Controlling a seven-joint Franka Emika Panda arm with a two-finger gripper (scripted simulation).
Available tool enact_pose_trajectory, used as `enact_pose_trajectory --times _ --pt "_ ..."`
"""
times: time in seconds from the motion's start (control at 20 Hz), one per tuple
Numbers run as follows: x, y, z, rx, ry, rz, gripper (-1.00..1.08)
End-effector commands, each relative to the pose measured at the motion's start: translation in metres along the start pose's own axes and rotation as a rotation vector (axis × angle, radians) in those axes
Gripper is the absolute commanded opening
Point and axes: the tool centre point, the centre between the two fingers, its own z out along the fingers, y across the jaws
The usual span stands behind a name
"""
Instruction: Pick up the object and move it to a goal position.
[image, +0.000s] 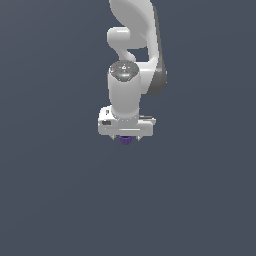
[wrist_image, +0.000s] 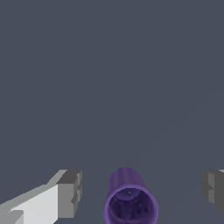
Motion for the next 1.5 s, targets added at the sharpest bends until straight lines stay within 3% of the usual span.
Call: enact_pose_trajectory --times 0.0,0.85,1.15,1.45 --pt "0.000 0.000 0.000 0.000 0.000 0.000 0.28" --pt "0.001 0.006 -0.002 0.018 0.024 0.076 0.28" --pt "-0.012 0.002 0.008 0.055 0.034 0.197 0.28" --pt "-0.033 -0.001 0.024 0.107 0.047 0.398 0.28"
